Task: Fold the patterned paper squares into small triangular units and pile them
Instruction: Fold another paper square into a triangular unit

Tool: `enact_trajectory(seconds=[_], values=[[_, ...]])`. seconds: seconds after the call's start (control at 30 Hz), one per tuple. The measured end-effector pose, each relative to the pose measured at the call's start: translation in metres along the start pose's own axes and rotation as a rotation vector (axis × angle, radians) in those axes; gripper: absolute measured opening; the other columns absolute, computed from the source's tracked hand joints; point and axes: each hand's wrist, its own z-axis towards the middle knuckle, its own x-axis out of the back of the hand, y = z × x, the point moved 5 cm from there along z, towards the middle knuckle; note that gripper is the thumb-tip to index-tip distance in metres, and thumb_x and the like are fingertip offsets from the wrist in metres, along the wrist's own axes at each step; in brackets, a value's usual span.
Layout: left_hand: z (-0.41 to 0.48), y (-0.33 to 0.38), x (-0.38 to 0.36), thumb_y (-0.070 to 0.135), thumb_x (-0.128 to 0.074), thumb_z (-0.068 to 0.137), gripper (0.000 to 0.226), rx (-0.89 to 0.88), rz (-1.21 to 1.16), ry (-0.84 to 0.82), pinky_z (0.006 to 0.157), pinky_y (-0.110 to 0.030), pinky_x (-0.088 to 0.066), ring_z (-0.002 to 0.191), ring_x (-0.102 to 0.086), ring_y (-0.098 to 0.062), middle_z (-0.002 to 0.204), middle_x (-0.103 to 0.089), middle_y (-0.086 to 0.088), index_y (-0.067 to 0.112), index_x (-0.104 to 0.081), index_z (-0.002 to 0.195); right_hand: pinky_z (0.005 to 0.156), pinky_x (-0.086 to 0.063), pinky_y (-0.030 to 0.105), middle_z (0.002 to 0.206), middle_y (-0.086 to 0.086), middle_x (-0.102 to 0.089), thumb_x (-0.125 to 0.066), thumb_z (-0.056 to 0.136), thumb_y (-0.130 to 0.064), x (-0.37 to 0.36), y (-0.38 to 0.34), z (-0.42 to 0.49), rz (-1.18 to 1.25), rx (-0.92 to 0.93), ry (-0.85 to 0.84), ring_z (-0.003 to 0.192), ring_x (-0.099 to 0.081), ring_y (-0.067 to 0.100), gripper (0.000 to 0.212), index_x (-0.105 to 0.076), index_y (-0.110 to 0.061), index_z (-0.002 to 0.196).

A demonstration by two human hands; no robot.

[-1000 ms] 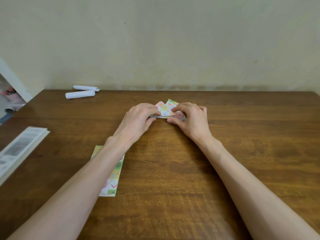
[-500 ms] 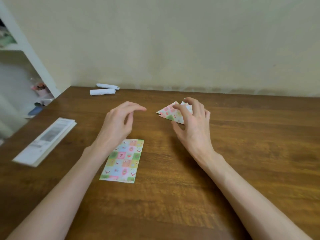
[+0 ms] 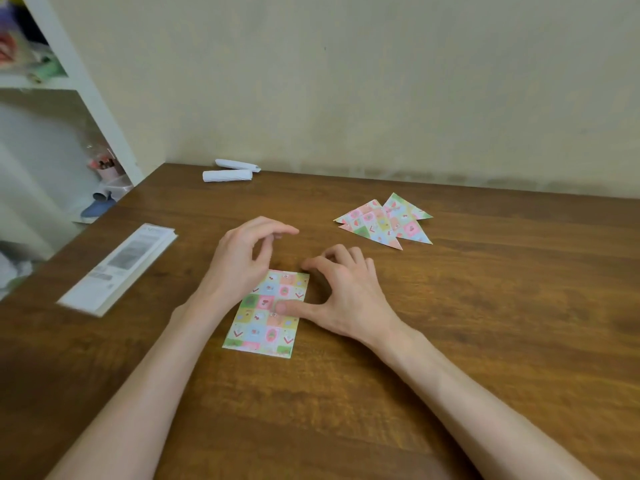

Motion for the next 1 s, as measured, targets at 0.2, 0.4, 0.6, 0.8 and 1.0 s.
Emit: enact_trajectory(seconds=[0.2,0.4,0.6,0.8,1.0], values=[[-0.002,-0.001,0.004,0.001,-0.053,0.102,0.04,0.006,0.01,0.004,0.096,-0.035,-0.057,0.108,-0.063,-0.001,0.114,-0.067,0.017,0.03,-0.074,0.12,0.094,-0.033,0.035,0.119,-0.014,-0.052,-0.053,0.069,-0.096,-0.001,-0.008,-0.005,-0.004,0.016,0.071,0.111,-0.041,0.011,0.082,-0.065,-0.039,0.127],[-0.004,0.003,-0.001,0.003,-0.053,0.102,0.04,0.009,0.022,-0.04,0.101,-0.037,-0.055,0.113,-0.062,-0.002,0.118,-0.067,0.017,0.033,-0.072,0.121,0.089,-0.025,0.032,0.127,-0.013,-0.052,-0.066,0.073,-0.082,-0.003,-0.011,-0.002,-0.015,0.005,0.002,0.115,-0.039,0.013,0.068,-0.068,-0.038,0.125],[-0.003,0.002,0.004,0.018,-0.06,0.103,0.03,0.046,-0.065,0.003,0.095,-0.035,-0.057,0.111,-0.064,-0.003,0.117,-0.069,0.017,0.031,-0.071,0.127,0.085,-0.031,0.033,0.122,-0.013,-0.061,-0.07,0.084,-0.067,-0.001,-0.012,-0.003,0.007,0.05,0.034,0.111,-0.043,0.013,0.047,-0.074,-0.037,0.119],[-0.002,0.003,0.004,0.065,-0.057,0.092,0.056,0.282,-0.201,-0.092,0.092,-0.028,-0.054,0.112,-0.061,-0.002,0.119,-0.065,0.017,0.038,-0.058,0.141,0.088,-0.052,0.03,0.101,-0.014,-0.072,-0.082,0.083,-0.049,0.02,0.011,-0.006,0.387,-0.128,0.078,0.092,-0.064,0.006,0.033,-0.077,-0.038,0.113],[0.001,0.037,-0.019,0.032,-0.079,0.09,0.048,0.402,-0.565,-0.194,0.077,-0.033,-0.063,0.094,-0.077,-0.013,0.105,-0.079,0.003,0.034,-0.062,0.135,0.083,-0.056,0.02,0.086,0.001,-0.08,-0.089,0.08,-0.019,0.045,0.032,-0.012,0.866,-0.228,0.054,0.086,-0.076,0.013,0.052,-0.071,-0.029,0.128]])
